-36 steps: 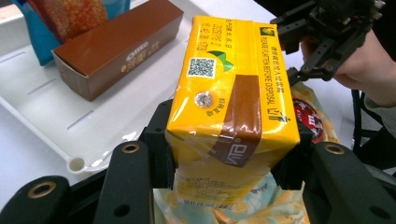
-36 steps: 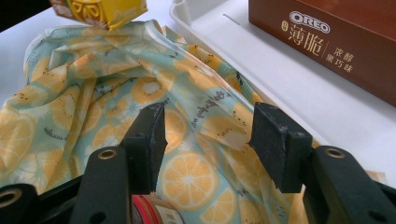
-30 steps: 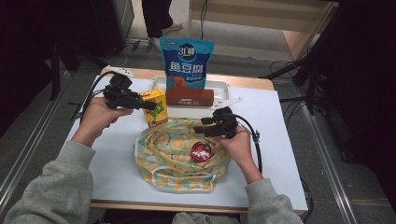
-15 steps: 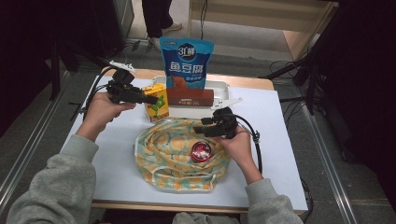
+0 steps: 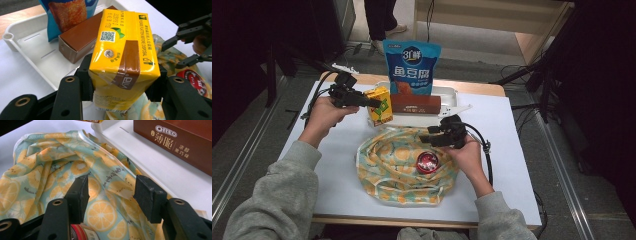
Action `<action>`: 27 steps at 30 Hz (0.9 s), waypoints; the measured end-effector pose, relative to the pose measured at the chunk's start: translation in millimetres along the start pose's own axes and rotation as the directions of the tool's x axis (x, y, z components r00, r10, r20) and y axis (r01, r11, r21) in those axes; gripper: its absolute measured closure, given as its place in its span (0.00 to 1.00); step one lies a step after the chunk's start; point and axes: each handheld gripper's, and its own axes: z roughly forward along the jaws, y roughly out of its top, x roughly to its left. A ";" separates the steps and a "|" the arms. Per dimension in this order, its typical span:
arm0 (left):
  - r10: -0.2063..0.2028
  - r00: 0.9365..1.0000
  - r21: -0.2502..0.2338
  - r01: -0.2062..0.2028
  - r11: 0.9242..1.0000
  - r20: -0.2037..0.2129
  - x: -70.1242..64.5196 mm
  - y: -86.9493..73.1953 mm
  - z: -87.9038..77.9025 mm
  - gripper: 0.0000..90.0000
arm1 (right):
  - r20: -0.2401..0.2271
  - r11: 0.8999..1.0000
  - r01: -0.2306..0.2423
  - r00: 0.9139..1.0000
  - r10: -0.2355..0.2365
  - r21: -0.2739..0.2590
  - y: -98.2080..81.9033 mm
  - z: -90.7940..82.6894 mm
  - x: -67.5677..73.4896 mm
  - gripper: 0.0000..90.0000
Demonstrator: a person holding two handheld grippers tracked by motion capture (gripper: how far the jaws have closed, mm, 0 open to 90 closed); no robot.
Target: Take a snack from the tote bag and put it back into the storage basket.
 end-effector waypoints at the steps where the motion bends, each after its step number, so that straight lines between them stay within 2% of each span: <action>1: -0.003 1.000 0.000 0.003 1.000 0.000 0.9 0.1 1.2 0.58 | 0.000 1.000 -0.003 1.000 0.003 0.001 0.0 -0.2 0.4 0.51; 6: -0.002 1.000 0.022 0.003 1.000 -0.014 3.4 2.6 5.4 0.58 | 0.000 1.000 -0.003 1.000 0.003 0.002 -0.2 -0.4 1.0 0.51; 10: 0.002 1.000 0.004 -0.002 1.000 -0.008 7.5 7.5 9.9 0.58 | 0.000 1.000 -0.005 1.000 0.005 0.004 -0.9 -0.8 0.9 0.51; 21: 0.009 0.999 0.006 -0.009 1.000 -0.050 23.0 6.2 22.9 0.58 | 0.004 1.000 -0.007 1.000 0.007 -0.001 -4.0 -4.9 1.0 0.51; 27: 0.029 0.997 0.000 -0.029 1.000 -0.066 23.7 5.8 25.5 0.58 | 0.004 1.000 -0.006 1.000 0.006 0.005 -4.4 -3.6 2.6 0.51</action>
